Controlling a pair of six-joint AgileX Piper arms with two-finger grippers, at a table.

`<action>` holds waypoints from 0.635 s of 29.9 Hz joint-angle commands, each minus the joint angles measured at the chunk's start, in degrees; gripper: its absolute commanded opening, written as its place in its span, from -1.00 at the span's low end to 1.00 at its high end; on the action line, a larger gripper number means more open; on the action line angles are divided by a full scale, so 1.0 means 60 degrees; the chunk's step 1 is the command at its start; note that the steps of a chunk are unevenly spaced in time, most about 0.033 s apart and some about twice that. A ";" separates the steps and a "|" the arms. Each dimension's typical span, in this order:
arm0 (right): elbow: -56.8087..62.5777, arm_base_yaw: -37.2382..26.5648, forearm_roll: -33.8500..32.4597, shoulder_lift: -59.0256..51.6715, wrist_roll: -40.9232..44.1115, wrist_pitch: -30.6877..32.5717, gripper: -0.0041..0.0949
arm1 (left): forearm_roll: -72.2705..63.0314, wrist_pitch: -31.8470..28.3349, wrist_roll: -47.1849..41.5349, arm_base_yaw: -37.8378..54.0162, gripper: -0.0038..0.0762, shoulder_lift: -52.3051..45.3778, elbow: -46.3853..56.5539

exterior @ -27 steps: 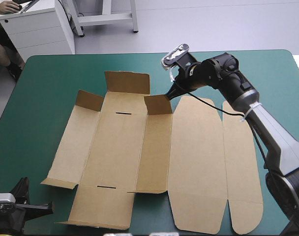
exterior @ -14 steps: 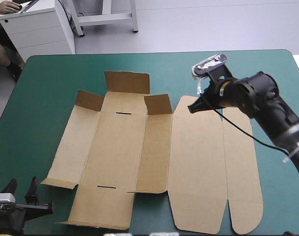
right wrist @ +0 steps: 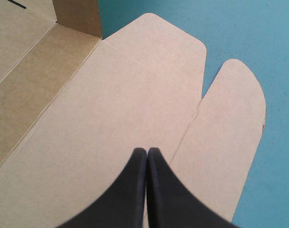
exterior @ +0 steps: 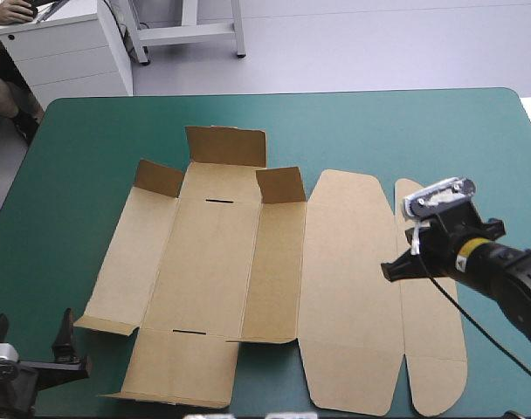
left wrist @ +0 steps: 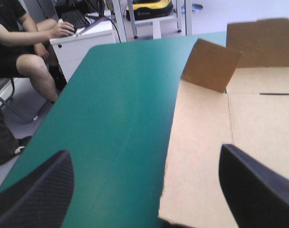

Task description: Fold the box

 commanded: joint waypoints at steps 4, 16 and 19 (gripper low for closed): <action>0.1370 -0.0034 -0.0151 -0.1991 0.0302 -0.1415 -0.96 | 0.0499 -0.1119 0.0189 -0.0041 0.51 0.2063 -0.2148; 0.3601 -0.0034 -0.0213 -0.4618 0.0472 -0.2104 -0.96 | 0.0332 -0.0552 0.1377 -0.0041 0.19 0.7034 -0.5110; 0.3968 -0.0034 -0.0229 -0.5185 0.0472 -0.2022 -0.96 | 0.0206 -0.0402 0.1377 -0.0041 0.17 0.7921 -0.5618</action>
